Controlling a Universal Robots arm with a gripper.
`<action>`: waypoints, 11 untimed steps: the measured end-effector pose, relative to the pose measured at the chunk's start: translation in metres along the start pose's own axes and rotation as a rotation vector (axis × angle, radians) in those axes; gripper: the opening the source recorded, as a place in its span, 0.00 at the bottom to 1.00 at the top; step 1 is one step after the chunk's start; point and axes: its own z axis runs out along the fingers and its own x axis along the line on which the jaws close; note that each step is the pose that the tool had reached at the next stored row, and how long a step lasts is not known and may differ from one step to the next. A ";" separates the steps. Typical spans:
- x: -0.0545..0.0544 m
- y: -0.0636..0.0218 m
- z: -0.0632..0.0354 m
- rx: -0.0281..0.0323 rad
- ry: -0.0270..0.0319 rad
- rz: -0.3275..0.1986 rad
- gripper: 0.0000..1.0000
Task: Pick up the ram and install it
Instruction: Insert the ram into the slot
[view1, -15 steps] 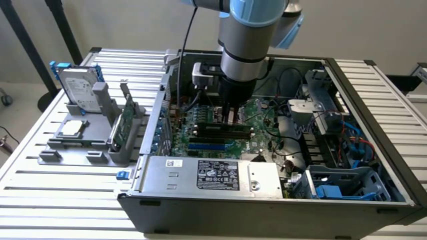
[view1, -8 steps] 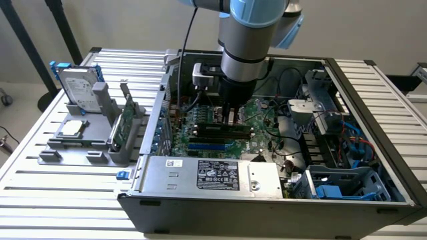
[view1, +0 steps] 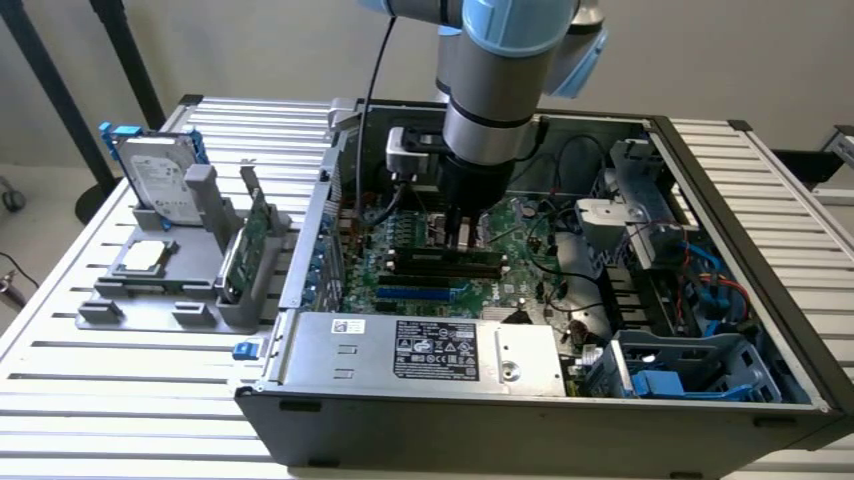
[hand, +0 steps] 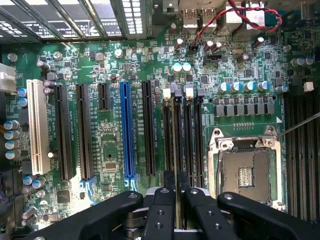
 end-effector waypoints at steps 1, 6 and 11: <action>0.000 -0.0001 0.0000 -0.0002 0.0002 0.000 0.14; 0.000 -0.0003 0.0008 -0.0002 0.0002 0.000 0.14; 0.000 -0.0003 0.0021 -0.0003 0.0003 0.000 0.14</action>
